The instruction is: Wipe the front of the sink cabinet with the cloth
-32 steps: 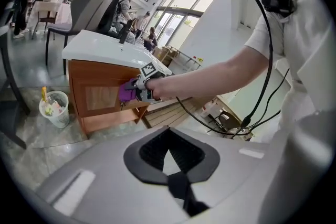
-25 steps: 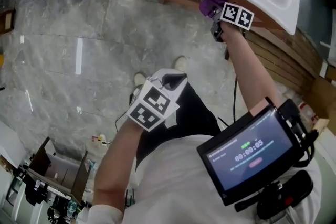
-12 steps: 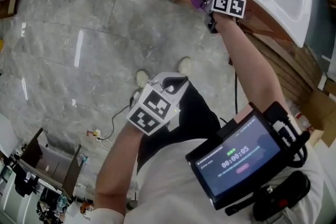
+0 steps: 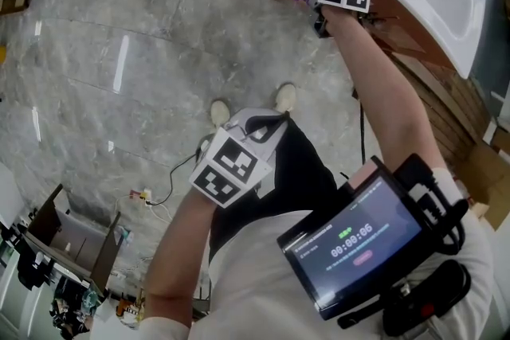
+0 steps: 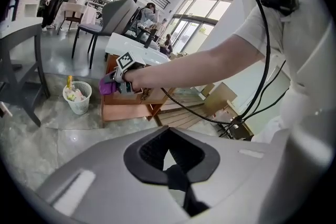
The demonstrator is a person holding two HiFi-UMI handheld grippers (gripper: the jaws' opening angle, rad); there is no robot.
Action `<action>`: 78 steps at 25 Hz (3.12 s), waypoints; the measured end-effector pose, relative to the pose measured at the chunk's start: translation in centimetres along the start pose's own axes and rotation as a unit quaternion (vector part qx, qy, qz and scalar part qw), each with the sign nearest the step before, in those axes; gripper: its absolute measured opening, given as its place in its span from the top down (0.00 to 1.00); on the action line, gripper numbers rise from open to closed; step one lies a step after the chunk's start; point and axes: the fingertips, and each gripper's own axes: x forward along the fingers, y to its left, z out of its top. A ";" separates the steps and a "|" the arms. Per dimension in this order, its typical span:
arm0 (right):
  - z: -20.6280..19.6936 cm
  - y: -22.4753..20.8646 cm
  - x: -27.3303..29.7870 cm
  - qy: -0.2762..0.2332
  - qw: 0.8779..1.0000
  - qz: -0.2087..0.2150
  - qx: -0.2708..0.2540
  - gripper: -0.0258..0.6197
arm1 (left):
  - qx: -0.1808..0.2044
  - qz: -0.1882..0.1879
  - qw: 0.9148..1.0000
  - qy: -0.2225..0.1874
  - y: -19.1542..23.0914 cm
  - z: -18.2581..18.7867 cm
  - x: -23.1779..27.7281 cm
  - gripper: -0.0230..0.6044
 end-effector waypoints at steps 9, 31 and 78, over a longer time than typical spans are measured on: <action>-4.2 1.3 -5.4 -0.016 0.999 0.020 0.042 0.85 | 0.032 -0.033 0.999 0.022 -1.8 0.2 0.1 0.96; -17.5 -29.2 -35.5 -0.097 0.961 -0.197 0.169 0.85 | 0.142 -0.161 0.972 0.095 -14.6 5.2 14.5 0.96; -8.6 -21.6 -17.5 -0.011 0.993 -0.109 0.050 0.85 | 0.074 -0.085 0.993 0.036 -8.6 5.6 11.3 0.96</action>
